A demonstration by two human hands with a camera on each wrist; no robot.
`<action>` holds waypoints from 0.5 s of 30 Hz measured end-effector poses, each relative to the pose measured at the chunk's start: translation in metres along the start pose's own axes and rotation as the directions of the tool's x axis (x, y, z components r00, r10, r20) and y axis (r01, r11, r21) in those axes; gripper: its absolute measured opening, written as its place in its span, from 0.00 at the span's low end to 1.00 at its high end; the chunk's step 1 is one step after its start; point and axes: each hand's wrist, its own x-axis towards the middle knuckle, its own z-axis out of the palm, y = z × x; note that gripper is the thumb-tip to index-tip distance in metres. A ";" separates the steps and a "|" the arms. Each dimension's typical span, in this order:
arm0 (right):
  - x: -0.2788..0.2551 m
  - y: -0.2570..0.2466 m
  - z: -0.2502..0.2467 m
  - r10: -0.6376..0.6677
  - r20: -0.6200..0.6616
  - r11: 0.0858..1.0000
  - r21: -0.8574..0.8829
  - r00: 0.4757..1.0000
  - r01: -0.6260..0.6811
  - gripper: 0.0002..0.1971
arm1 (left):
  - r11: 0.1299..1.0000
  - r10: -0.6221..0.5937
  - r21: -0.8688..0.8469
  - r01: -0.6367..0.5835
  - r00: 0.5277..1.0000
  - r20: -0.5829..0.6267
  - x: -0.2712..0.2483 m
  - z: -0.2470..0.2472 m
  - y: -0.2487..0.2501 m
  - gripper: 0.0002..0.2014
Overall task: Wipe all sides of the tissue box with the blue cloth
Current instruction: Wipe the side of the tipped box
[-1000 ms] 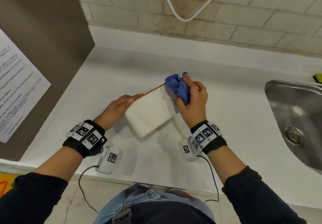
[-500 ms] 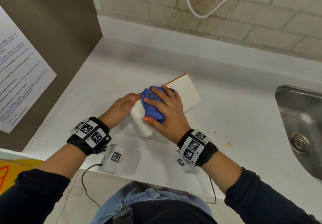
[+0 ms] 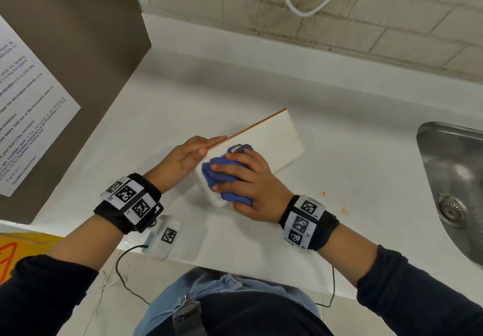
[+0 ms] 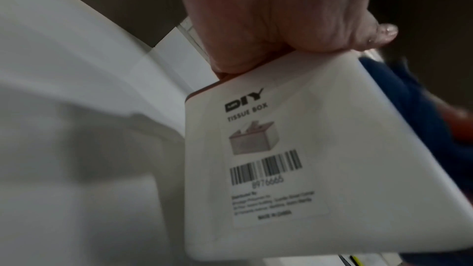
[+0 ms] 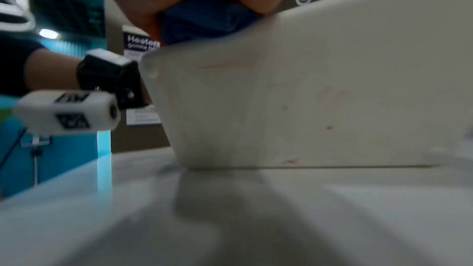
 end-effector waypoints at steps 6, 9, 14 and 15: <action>-0.043 0.037 -0.025 0.278 -0.138 0.956 -0.058 0.951 -0.288 0.12 | 0.998 -0.022 -0.065 0.022 1.000 -0.008 -0.003 0.004 0.004 0.19; -0.033 0.053 -0.034 0.573 -0.363 0.813 0.136 0.735 -0.566 0.13 | 0.998 -0.030 -0.060 0.029 1.000 -0.009 -0.001 0.008 0.006 0.18; -0.009 0.028 -0.016 0.573 -0.347 0.810 0.105 0.742 -0.577 0.17 | 0.996 -0.028 -0.085 0.024 0.998 -0.054 0.003 0.010 0.008 0.20; -0.006 0.017 -0.011 0.521 -0.302 0.849 0.086 0.798 -0.521 0.19 | 0.995 -0.026 -0.094 0.020 0.998 -0.065 0.002 0.010 0.009 0.20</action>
